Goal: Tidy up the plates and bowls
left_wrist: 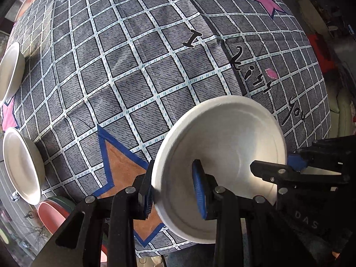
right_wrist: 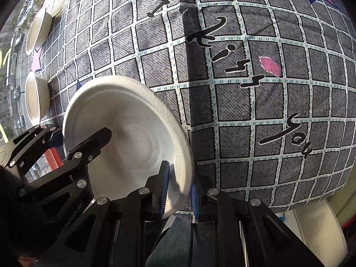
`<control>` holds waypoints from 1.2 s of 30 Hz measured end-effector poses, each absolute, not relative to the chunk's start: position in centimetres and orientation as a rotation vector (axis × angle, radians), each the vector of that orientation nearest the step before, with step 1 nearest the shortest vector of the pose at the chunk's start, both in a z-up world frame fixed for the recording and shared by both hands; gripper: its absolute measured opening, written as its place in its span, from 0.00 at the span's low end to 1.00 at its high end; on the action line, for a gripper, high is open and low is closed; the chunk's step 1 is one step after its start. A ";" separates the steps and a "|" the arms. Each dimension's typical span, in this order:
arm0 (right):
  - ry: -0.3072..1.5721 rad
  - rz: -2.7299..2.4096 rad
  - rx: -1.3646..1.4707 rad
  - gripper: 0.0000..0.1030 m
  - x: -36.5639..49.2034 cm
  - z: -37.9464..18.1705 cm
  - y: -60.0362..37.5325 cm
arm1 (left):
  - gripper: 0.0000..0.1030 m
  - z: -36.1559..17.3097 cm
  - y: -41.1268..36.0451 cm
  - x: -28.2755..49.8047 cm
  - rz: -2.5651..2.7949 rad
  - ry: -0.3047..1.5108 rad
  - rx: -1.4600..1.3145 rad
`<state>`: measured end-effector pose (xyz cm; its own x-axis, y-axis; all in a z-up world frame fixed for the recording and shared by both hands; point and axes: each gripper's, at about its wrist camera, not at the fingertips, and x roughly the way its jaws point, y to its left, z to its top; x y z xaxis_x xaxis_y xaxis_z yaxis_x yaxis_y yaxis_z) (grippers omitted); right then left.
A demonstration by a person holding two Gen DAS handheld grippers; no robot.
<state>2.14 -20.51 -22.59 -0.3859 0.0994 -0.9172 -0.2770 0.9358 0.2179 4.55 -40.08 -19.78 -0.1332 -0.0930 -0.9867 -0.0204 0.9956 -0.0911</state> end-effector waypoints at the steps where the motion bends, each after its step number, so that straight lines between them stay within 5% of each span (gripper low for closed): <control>1: 1.923 0.402 -0.132 0.19 2.0 -22.6 -20.6 | 0.43 -20.5 -39.3 5.9 -0.052 1.704 -0.089; 4: 1.905 0.394 -0.164 0.19 2.8 -23.7 -20.0 | 0.67 -19.8 -36.5 7.1 -0.010 1.682 -0.077; 8: 1.897 0.373 -0.166 0.19 3.6 -22.9 -19.2 | 0.77 -18.9 -34.9 6.0 0.012 1.660 -0.090; 9: 1.895 0.365 -0.163 0.25 3.8 -22.8 -19.3 | 0.77 -18.6 -34.3 5.6 0.018 1.657 -0.096; 10: 1.887 0.358 -0.158 0.48 4.1 -22.6 -19.4 | 0.77 -18.5 -33.9 5.2 0.024 1.655 -0.101; 12: 1.858 0.358 -0.146 0.68 5.0 -21.9 -19.8 | 0.78 -18.3 -33.1 4.7 0.038 1.651 -0.115; 17: 1.843 0.320 -0.153 0.69 5.8 -21.0 -20.5 | 0.79 -17.9 -29.0 2.2 0.067 1.641 -0.162; 19: 1.832 0.304 -0.135 0.82 6.1 -19.7 -21.0 | 0.79 -17.7 -27.5 1.1 0.076 1.639 -0.177; 36: 1.752 0.304 -0.153 0.82 9.2 -14.6 -20.9 | 0.79 -12.9 -12.5 -4.0 0.136 1.544 -0.302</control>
<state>9.17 -20.88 -14.57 -0.2038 0.0646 -0.9769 -0.2682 0.9560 0.1192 -3.97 -12.48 -12.93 0.0288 -0.1023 -0.9943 -0.2743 0.9558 -0.1063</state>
